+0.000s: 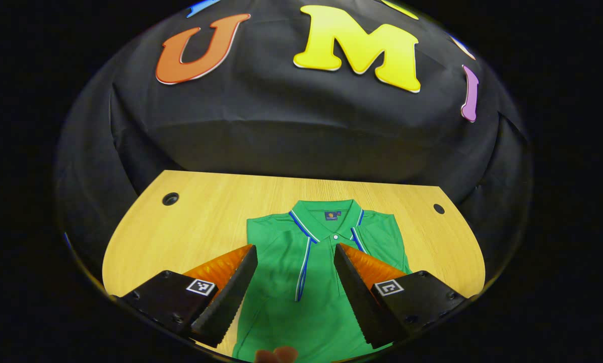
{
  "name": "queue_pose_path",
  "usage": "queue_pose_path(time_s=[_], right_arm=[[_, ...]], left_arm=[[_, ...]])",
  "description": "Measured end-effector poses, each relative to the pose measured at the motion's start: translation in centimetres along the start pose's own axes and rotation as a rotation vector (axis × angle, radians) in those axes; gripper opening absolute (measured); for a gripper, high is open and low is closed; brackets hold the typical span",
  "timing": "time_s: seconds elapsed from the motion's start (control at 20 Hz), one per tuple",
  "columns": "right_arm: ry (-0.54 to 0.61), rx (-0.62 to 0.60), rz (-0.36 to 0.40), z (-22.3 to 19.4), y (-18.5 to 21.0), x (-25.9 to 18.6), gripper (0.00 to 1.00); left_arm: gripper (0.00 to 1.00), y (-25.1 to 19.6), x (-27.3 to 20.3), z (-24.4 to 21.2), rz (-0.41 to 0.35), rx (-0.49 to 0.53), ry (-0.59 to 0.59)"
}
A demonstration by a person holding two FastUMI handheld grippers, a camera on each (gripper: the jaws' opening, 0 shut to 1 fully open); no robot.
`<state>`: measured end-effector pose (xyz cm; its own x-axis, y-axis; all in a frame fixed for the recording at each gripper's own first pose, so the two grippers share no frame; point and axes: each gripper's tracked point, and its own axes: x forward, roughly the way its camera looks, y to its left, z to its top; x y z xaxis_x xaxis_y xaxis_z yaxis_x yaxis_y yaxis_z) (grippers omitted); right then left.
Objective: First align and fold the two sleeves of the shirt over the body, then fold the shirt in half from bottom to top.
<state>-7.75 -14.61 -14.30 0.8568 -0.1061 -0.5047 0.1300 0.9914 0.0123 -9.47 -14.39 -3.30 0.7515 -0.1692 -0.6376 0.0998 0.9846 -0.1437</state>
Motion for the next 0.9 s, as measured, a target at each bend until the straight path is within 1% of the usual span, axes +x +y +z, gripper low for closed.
queue_pose_path(time_s=[0.05,0.1,0.15,0.2,0.3,0.35,0.45,0.55,0.6,0.65,0.7,0.75,0.85,0.9], right_arm=[[0.005,-0.02,0.012,-0.1,0.6,0.3,0.93],[0.009,-0.032,0.03,-0.2,1.3,0.6,0.95],[0.009,-0.032,0.052,0.0,2.0,0.7,0.93],[0.008,-0.023,0.071,0.1,2.7,0.9,0.94],[0.009,-0.004,0.11,0.1,4.0,1.1,0.93],[0.012,0.0,0.12,0.0,4.4,1.3,0.95],[0.025,-0.014,0.149,-0.5,5.4,1.3,0.95],[0.051,-0.046,0.176,-1.6,6.1,1.1,0.95],[0.062,-0.063,0.197,-2.2,6.7,1.0,0.93],[0.072,-0.082,0.216,-2.8,7.1,0.8,0.93],[0.089,-0.097,0.23,-3.7,7.3,0.5,0.95],[0.109,-0.1,0.239,-4.7,7.3,0.3,0.95],[0.159,-0.116,0.235,-6.9,7.0,-0.2,0.96],[0.179,-0.131,0.226,-8.0,6.7,-0.5,0.93]], left_arm=[[0.98,0.3,-1.8,0.1,0.003,-0.015,-0.013],[0.98,0.9,-3.7,0.0,0.014,-0.027,-0.028],[0.99,1.3,-5.4,-0.1,0.019,-0.039,-0.037],[0.99,1.6,-7.2,-0.5,0.025,-0.048,-0.045],[0.99,2.1,-10.1,-1.8,0.029,-0.028,-0.055],[0.99,2.3,-11.4,-2.5,0.029,-0.008,-0.058],[0.99,2.7,-13.5,-4.1,0.026,0.026,-0.054],[0.99,2.7,-15.4,-6.4,0.017,0.045,-0.029],[1.0,3.1,-16.2,-7.5,0.019,0.069,-0.022],[0.99,3.6,-16.9,-8.6,0.026,0.091,-0.012],[0.99,4.0,-17.6,-9.8,0.024,0.105,0.001],[0.99,4.3,-18.1,-11.3,0.022,0.113,0.021],[0.99,4.4,-19.0,-15.1,-0.002,0.106,0.094],[1.0,4.3,-19.5,-16.8,-0.014,0.106,0.135]])
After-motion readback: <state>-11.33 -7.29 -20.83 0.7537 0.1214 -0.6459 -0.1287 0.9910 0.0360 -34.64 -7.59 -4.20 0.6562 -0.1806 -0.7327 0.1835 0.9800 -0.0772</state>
